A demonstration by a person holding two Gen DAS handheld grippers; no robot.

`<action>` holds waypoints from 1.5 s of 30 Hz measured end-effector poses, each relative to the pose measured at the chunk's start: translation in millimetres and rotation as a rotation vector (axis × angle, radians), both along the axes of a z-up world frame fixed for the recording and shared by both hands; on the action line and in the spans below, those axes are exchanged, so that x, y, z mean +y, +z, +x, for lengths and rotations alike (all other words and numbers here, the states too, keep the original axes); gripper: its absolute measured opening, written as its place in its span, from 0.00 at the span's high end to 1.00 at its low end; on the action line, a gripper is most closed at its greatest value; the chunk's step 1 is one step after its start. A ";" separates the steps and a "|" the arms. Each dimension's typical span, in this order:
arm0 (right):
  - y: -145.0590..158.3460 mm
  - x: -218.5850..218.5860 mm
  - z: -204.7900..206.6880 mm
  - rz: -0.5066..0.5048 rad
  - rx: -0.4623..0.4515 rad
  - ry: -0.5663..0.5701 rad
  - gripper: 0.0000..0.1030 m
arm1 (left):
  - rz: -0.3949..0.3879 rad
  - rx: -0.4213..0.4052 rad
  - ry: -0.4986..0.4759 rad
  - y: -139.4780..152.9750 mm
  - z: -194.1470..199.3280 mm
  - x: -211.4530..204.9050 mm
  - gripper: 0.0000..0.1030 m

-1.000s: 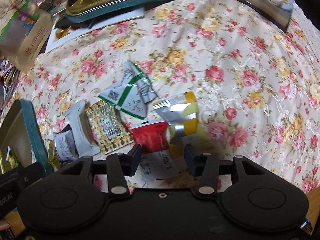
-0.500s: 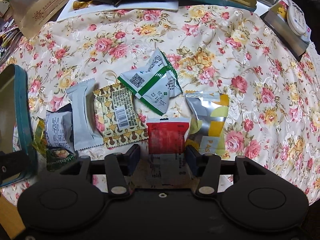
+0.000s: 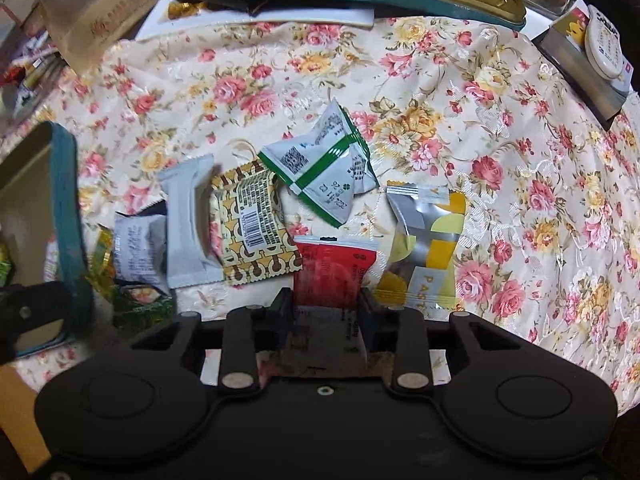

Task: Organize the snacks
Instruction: 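Move the right tool to the red packet among the snacks and grasp it, then grasp the silver-yellow packet with the left tool while the right tool holds the red packet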

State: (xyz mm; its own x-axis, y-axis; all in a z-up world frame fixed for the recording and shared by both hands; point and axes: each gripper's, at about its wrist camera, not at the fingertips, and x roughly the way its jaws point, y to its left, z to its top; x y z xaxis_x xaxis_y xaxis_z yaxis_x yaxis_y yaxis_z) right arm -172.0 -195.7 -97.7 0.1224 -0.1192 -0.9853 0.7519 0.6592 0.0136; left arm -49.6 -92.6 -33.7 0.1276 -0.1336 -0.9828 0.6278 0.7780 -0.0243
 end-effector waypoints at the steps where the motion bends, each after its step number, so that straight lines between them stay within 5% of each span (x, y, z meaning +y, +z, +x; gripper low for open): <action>1: 6.4 -2.7 -3.8 0.010 -0.020 -0.006 0.66 | -0.001 -0.003 0.008 0.2 1.8 0.8 0.54; 12: 66.7 -53.3 -47.3 0.044 -0.165 -0.185 0.66 | 0.009 -0.016 -0.008 -7.5 -9.7 -19.0 0.54; 26: 64.4 -85.8 -110.0 0.026 -0.126 -0.309 0.66 | -0.035 -0.015 -0.224 -21.6 -86.1 -94.9 0.54; 36: 66.9 -97.4 -145.4 0.022 -0.123 -0.348 0.66 | -0.111 0.000 -0.219 -36.8 -115.7 -132.6 0.54; 45: 66.0 -104.3 -174.6 0.029 -0.120 -0.374 0.66 | -0.084 -0.010 -0.224 -57.1 -127.6 -153.6 0.54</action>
